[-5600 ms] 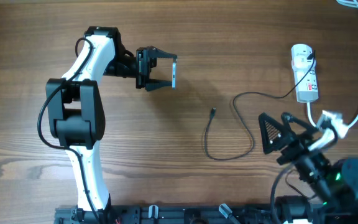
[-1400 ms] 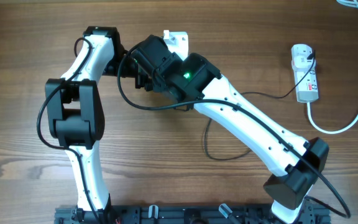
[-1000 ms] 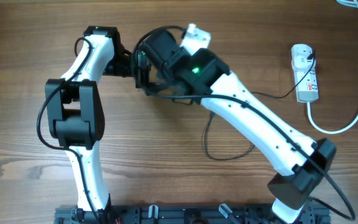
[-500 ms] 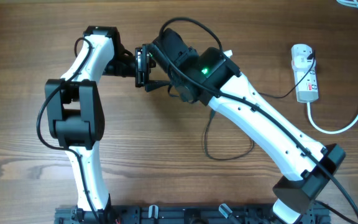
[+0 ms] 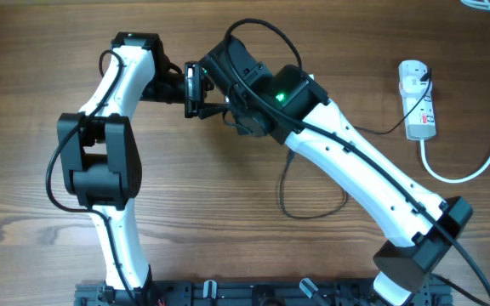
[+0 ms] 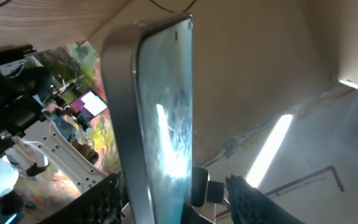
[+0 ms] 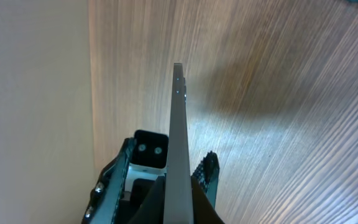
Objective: Plug charger to phone and switch on socket
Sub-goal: 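Hold the phone with both grippers and rotate it upright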
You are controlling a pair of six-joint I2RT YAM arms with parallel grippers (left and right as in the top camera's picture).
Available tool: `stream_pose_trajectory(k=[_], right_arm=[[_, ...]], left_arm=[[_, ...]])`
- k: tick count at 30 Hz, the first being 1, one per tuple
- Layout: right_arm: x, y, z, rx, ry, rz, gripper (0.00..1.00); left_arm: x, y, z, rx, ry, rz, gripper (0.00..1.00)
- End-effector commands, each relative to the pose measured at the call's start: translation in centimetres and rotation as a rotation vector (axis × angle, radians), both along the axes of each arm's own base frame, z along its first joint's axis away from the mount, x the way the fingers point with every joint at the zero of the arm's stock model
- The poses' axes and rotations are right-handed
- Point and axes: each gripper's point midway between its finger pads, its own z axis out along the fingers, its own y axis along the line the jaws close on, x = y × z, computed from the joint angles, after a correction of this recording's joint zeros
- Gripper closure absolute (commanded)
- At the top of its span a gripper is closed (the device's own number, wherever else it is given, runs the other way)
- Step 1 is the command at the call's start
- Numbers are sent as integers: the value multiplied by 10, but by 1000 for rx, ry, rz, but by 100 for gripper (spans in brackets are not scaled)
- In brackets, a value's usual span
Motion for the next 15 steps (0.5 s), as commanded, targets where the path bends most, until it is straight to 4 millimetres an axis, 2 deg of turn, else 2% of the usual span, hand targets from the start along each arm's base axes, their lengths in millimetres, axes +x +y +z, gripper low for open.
stream_pose_trajectory(k=[1,7,15], right_arm=[[1,3,12,39,-24,-8,95],[-1,7,11,58,-8,6,95],[-1,8,12,60,-11,7,95]], left_arm=[[-2,-1,14,-18,-12,5,42],[-2,-1,14,-17,-12,5,56],[-2,-1,14,-17,-12,6,65]])
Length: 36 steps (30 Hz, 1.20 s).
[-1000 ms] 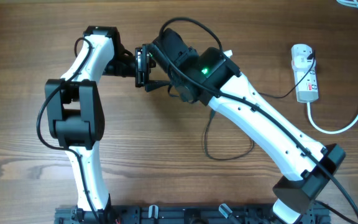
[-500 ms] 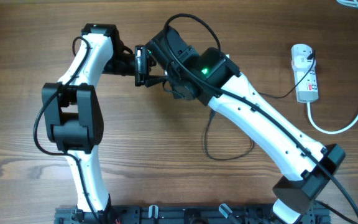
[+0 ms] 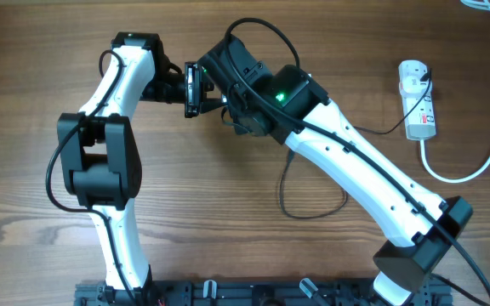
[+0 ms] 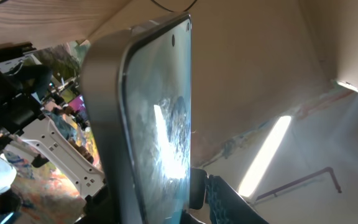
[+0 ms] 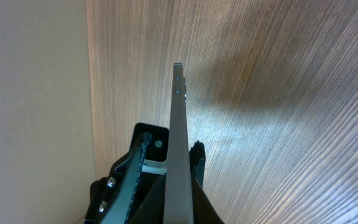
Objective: Plug charger to phone and switch on socket
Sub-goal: 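Hold the phone with both grippers and rotate it upright, then release the phone with the right gripper and move toward the black cable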
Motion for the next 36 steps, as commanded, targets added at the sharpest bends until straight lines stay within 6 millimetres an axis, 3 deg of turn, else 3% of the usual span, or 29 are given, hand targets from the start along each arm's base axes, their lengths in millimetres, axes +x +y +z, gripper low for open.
stream_pose_trajectory(k=[1,6,8,11,14,17,20,23,27,29,32,34,36], right_arm=[[1,4,12,40,-22,-7,95],[1,4,12,41,-22,-6,95],[1,4,12,39,-22,-3,91],[1,4,12,20,-31,25,63],[4,2,14,-33,-60,84,17],[9,-5,19,-114,-107,132,2],[10,-19,37,-194,-172,200,0],[9,-47,64,-252,-218,301,0],[3,-109,105,-393,-313,631,0],[-5,-149,99,-427,-249,696,0],[-19,-197,70,-472,-54,693,0],[-26,-212,55,-502,49,683,0],[-30,-211,43,-497,116,705,0]], left_arm=[[-2,-1,14,-18,-24,5,67],[-2,-1,14,-18,-24,5,76],[-2,-1,14,-18,-24,5,82],[-2,-1,14,-18,-24,5,95],[-2,-1,14,-18,-24,5,96],[-2,-1,14,-18,-25,5,96],[-2,-1,14,-19,-33,5,96],[2,-2,12,-25,-95,5,96],[12,-3,2,-14,-274,-9,96],[13,-2,-8,24,-399,-34,96],[13,-2,-11,20,-561,-48,96],[13,-2,-12,15,-625,-53,96],[11,-1,-19,43,-694,-80,96]])
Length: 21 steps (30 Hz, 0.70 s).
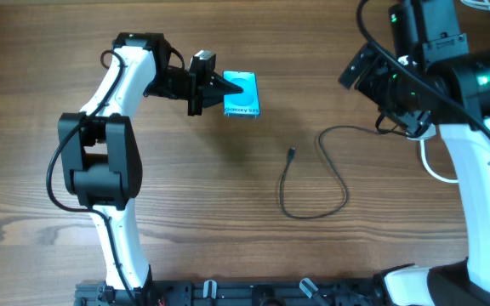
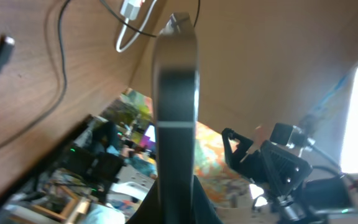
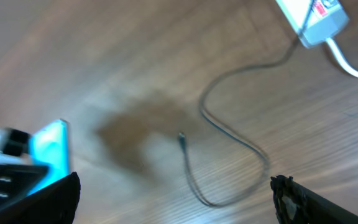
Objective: Plug charger to phone and switch on socket
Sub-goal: 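Release the phone with the right gripper and move toward the black cable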
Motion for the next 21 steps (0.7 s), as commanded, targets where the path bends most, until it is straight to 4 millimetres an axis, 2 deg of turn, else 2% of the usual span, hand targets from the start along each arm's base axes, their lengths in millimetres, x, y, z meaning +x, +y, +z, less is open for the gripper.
stream_pose_trajectory(k=[1,3,5,8,11,15,17,19,21], right_arm=[[3,4,-21,-42,91,63,0],[9,7,-34,-65,129,110,2],[17,10,-49,-96,169,181,2],[21,35,-74,-15,256,320,2],[26,51,-98,15,326,381,2],[30,67,-120,-1,371,426,2],[34,75,-133,-11,390,451,2],[35,78,-145,-11,423,454,12],[29,86,-159,1,457,474,11]], left_arm=[[-3,2,-1,55,-193,-42,96],[-4,5,-13,122,-210,-64,96],[-4,6,-14,123,-235,-70,96],[1,13,-13,117,-273,-53,96],[12,36,10,19,-364,30,96],[12,67,32,34,-460,89,96],[9,85,31,93,-443,105,96],[7,104,22,161,-406,117,96],[7,124,17,203,-377,142,96]])
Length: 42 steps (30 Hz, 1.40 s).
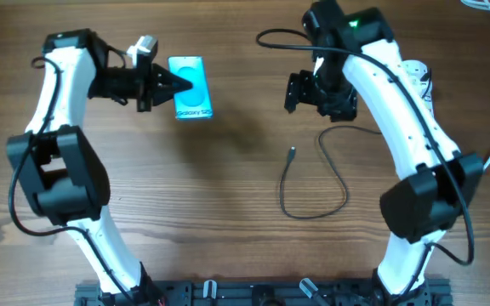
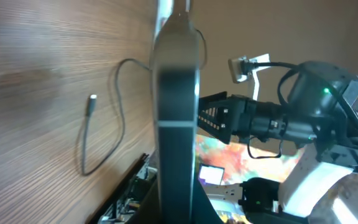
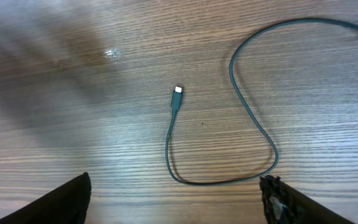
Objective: Plug charger to phone and switch on socket
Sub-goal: 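Release the phone with the right gripper and move toward the black cable, then lower the open right gripper over the USB-C plug on the table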
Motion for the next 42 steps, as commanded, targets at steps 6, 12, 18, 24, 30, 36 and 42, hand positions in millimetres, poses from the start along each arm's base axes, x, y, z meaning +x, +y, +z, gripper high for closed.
stream_pose_trajectory(k=[6,12,18,24,30,36,42], right_arm=[[-29,19,-31,-85,70,21,4],[-53,0,20,-185,-44,34,0],[-59,-3,40,-138,-135,43,0],[-55,44,-64,144,-63,17,10],[-54,27,-112,9,-2,-125,25],[-52,20,-140,-61,34,-154,33],[-56,33,-152,-67,39,-107,43]], left_arm=[[-4,38,3,57,6,65,96],[-4,38,3,57,6,65,96],[-4,38,3,57,6,64,96],[-5,37,4,55,13,64,96],[-5,37,4,55,13,64,96],[-5,37,4,55,13,64,96],[-5,37,4,55,13,64,96]])
